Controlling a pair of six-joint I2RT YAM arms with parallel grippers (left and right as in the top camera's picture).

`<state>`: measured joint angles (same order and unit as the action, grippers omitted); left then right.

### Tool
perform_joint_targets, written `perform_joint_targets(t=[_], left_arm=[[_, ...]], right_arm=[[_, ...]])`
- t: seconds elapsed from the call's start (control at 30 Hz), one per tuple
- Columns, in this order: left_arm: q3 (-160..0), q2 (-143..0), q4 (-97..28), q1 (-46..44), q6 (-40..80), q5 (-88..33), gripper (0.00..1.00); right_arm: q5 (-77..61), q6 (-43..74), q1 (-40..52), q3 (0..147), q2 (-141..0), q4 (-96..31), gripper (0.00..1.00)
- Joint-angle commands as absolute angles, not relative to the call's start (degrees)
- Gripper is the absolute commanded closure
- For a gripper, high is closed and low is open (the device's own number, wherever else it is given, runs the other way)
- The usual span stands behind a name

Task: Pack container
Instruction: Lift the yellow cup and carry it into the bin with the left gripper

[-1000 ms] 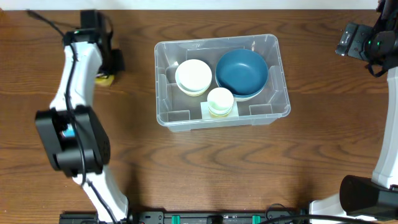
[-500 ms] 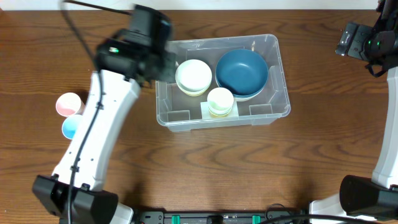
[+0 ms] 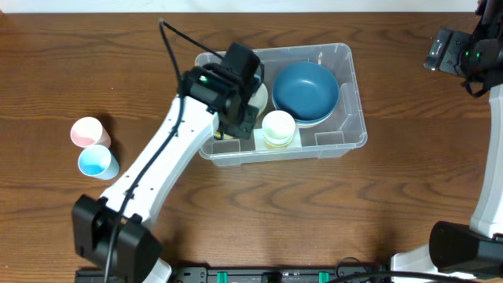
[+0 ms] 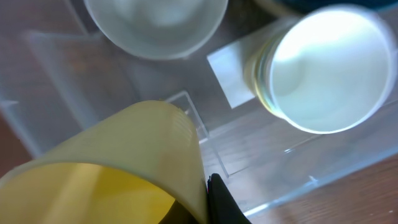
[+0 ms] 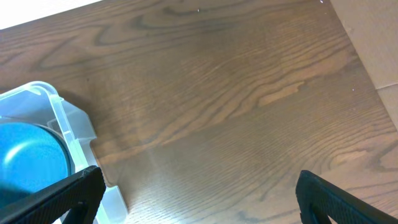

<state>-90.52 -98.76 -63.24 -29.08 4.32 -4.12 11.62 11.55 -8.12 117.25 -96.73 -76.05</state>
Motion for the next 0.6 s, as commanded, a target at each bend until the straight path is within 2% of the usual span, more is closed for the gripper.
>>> perform_joint_targets(t=[0.0, 0.57], left_arm=[[-87.7, -99.7, -62.5, -29.9, 5.3, -4.1, 0.94], [-73.3, -100.0, -51.2, -30.6, 7.8, -5.4, 0.94]], right_arm=[[12.0, 12.2, -8.2, 117.3, -96.7, -76.1, 0.01], [12.0, 12.2, -8.2, 117.3, -96.7, -76.1, 0.01]])
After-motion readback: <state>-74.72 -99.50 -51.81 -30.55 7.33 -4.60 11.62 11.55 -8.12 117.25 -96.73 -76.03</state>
